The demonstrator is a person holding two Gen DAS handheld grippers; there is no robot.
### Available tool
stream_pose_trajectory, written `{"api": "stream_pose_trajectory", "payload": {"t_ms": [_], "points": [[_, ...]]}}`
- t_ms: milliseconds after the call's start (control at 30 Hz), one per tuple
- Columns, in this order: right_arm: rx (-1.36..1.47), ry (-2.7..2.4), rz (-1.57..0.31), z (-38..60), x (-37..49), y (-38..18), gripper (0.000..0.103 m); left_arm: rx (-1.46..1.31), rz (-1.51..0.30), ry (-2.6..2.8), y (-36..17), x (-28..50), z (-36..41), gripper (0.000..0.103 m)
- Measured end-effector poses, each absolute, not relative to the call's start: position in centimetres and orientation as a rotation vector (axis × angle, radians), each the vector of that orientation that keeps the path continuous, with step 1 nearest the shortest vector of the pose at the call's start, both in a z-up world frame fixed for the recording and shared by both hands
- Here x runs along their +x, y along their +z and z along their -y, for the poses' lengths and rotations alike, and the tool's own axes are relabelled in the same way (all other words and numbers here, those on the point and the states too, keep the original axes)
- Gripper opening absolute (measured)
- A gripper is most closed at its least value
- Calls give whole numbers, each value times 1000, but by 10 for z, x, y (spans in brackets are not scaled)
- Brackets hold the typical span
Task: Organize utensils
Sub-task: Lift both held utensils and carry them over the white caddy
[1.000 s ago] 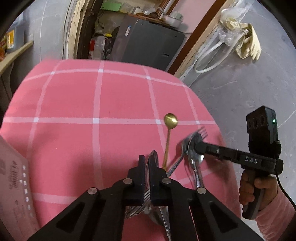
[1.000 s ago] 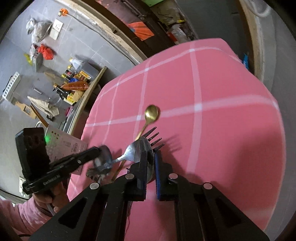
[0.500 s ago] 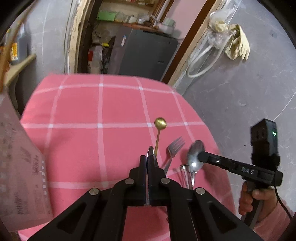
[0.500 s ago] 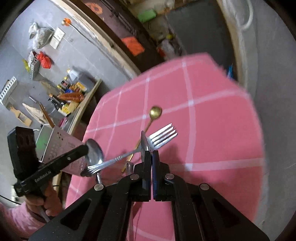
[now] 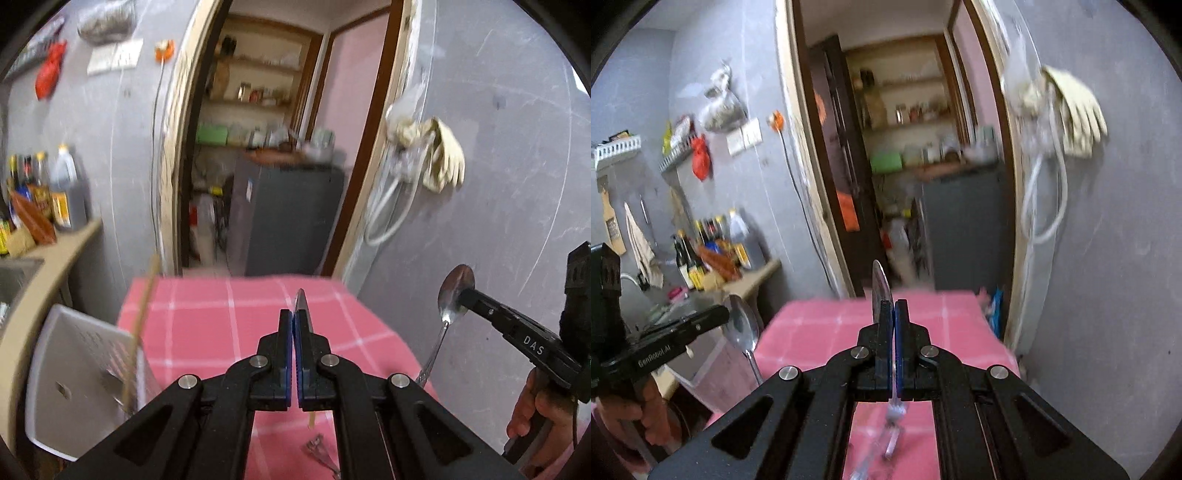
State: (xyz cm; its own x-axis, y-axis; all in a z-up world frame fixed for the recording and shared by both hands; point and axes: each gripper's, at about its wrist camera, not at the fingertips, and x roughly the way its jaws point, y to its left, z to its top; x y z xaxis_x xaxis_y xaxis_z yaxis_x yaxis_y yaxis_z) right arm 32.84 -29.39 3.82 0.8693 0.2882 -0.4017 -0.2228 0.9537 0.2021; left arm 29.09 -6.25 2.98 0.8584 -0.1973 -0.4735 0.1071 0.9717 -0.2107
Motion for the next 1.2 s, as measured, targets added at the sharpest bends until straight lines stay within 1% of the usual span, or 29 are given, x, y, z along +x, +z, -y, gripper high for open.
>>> {"api": "stream_pose_trajectory", "payload": {"t_ms": [100,233,467,633,800,1000,1200], "points": [[161,292,-375,272,321,67,1,-163,-465,-140,53,283,50,2],[179,339,-304,234,315,90,1,-136,-414,-86,78,271,22,2],[164,424,-204,161,306,97,2,-91,-352,66,100,247,-36,2],[101,451,-172,116,296,85,1,-40,-326,153,90,237,-60,2],[23,463,-186,86,290,59,1,40,-297,203,71,233,-62,2],[3,482,-247,76,292,35,2,135,-321,198,49,234,-54,2],[19,512,-304,81,298,18,2,128,-366,172,31,232,-54,2]]}}
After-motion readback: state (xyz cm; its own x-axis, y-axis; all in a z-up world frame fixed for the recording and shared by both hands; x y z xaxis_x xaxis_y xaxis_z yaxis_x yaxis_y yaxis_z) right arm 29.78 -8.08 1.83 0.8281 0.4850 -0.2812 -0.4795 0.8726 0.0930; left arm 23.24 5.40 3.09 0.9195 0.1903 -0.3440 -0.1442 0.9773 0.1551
